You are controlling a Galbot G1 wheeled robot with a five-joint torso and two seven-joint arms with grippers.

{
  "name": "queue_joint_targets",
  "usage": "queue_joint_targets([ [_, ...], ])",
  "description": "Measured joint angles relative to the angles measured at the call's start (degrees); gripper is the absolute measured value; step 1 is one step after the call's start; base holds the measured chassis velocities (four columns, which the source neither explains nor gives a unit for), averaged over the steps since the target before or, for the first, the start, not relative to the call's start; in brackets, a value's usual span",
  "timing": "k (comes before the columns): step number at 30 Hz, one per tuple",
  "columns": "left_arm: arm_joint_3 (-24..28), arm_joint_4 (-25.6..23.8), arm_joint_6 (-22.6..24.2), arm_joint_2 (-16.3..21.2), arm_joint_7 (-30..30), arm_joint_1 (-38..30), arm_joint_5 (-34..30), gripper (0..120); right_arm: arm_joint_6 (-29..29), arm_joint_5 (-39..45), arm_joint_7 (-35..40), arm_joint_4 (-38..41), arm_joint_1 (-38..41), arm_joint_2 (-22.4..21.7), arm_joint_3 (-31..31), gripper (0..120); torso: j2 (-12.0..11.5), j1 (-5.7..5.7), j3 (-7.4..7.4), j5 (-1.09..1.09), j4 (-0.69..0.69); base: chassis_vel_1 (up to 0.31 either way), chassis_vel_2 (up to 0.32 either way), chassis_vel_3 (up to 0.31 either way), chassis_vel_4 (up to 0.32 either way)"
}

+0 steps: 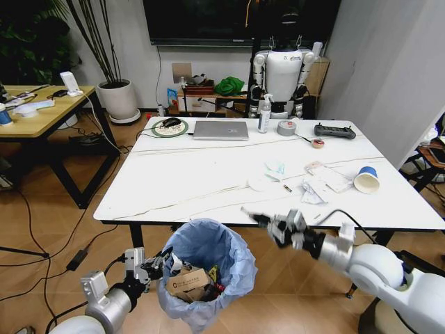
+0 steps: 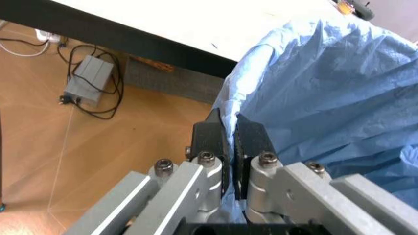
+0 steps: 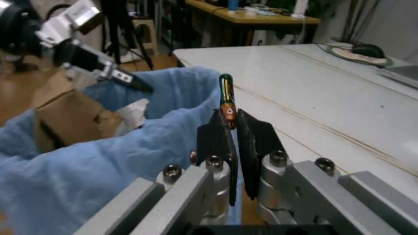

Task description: Pick up the trash bin and place the trash from the table into it.

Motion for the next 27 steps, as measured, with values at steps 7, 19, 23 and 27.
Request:
queue_joint_targets([
  [7, 1.61, 1.64, 0.13, 0.97, -0.21, -2.22, -1.01, 0, -0.02, -1.14, -2.46, 2.59, 1.59, -0.62, -0.62, 1, 0.00, 0.00, 0.00, -0.01, 0.01, 0.000, 0.000, 0.000, 0.000],
  [19, 6.78, 5.48, 0.56, 4.61, -0.87, -9.80, -5.32, 0, -0.73, 1.79, -2.62, -3.01, 18.83, 4.21, -16.95, 1, -0.01, 0.02, 0.01, 0.00, 0.01, 0.000, 0.000, 0.000, 0.000],
  [23, 7.51, 5.73, 0.60, 5.06, -0.95, -10.53, -5.83, 0, -1.05, 2.77, -2.47, -4.48, 23.92, 6.02, -21.16, 1, -0.01, 0.02, 0.01, -0.02, 0.02, 0.000, 0.000, 0.000, 0.000],
  [27, 8.25, 5.47, 0.63, 4.78, -0.99, -10.29, -5.76, 0, -1.07, 3.73, -2.40, -6.24, 28.98, 8.24, -26.16, 1, -0.02, 0.02, 0.01, 0.00, 0.04, 0.000, 0.000, 0.000, 0.000],
])
